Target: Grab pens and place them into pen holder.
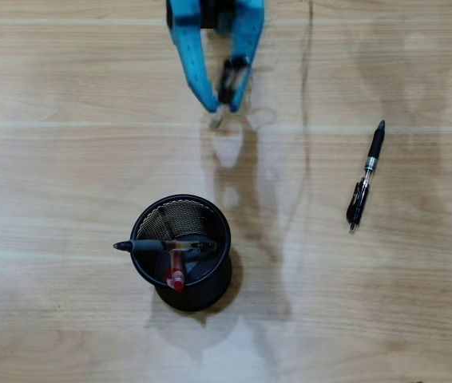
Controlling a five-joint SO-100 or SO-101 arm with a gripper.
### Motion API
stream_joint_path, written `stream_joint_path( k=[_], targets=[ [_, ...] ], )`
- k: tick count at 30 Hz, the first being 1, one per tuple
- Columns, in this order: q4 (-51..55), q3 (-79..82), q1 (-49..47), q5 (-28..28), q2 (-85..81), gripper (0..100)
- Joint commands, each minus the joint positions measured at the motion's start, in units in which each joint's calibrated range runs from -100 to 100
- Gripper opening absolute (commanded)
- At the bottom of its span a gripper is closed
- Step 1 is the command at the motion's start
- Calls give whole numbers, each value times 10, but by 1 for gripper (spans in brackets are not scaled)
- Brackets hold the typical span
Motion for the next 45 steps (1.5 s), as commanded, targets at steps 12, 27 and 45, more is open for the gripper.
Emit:
stream_joint_path(
  k=[12, 27, 45],
  targets=[
    [-204, -79, 50, -14, 163, 3],
    [-235, -71, 50, -58, 262, 2],
    [-294, -70, 46, -67, 286, 4]
  ],
)
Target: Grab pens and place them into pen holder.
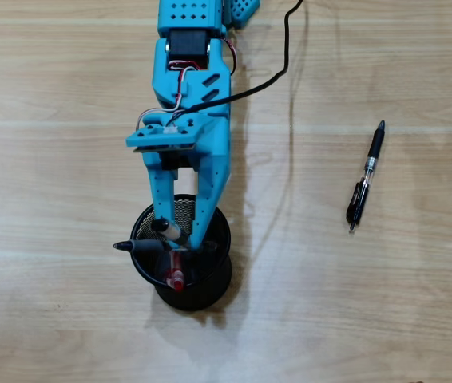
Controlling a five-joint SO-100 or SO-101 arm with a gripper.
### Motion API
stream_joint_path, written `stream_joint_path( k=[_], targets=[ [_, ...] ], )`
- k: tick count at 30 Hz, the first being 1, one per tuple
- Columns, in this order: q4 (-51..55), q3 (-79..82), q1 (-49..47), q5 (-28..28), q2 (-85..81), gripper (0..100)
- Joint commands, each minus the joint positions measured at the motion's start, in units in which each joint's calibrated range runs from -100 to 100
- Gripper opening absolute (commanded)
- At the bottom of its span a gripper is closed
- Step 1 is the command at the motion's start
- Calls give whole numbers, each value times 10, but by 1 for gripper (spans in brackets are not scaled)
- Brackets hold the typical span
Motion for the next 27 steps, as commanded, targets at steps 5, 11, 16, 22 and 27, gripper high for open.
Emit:
stream_joint_path(
  k=[5, 11, 16, 22, 27],
  targets=[
    [-13, -32, -13, -2, -12, 15],
    [-13, -33, -18, 0, -50, 15],
    [-11, -31, -21, 3, -118, 6],
    [-6, 43, -55, 65, -257, 2],
    [-6, 150, -95, 120, -368, 2]
  ],
)
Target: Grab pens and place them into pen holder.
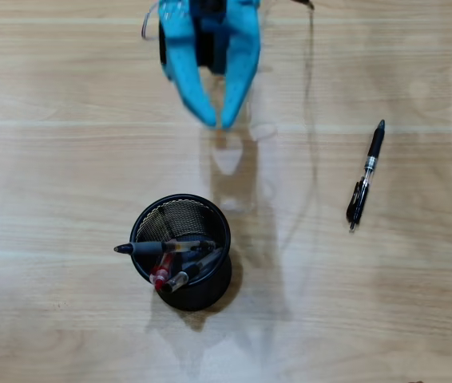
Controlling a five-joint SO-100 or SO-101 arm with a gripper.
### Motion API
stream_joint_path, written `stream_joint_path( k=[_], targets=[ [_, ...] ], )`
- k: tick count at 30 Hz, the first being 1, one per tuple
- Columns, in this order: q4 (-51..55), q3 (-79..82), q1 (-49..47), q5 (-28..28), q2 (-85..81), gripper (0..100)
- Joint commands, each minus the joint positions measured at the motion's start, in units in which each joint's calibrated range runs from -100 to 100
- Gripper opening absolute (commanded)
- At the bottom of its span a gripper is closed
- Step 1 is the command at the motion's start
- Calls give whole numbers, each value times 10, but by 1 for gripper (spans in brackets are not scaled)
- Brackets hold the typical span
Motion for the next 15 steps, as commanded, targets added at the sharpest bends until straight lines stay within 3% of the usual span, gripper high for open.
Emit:
stream_joint_path(
  k=[1, 15],
  targets=[
    [-4, 78, -40, 38, -125, 2],
    [-4, 379, -226, 57, -223, 2]
  ],
)
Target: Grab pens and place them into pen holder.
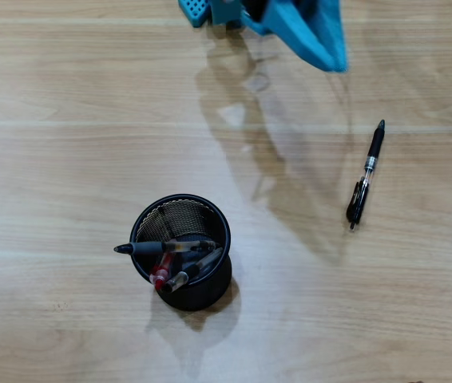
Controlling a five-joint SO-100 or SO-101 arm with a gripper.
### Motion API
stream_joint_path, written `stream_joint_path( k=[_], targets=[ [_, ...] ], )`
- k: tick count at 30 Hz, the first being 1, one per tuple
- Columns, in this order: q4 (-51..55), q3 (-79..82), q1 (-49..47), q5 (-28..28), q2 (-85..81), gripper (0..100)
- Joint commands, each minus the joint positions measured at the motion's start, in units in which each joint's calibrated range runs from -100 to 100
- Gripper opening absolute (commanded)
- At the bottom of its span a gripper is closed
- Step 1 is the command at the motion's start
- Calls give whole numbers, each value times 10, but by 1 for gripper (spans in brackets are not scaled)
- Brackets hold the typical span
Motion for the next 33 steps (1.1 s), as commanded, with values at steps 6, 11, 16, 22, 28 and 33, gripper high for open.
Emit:
stream_joint_path(
  k=[6, 11, 16, 22, 28, 33],
  targets=[
    [23, 50, -71, -3, -6, 2],
    [231, -97, -69, -32, 65, 2],
    [401, -260, -74, -57, 134, 2],
    [553, -412, -103, -105, 204, 2],
    [695, -534, -132, -181, 275, 2],
    [766, -611, -162, -272, 331, 2]
  ],
)
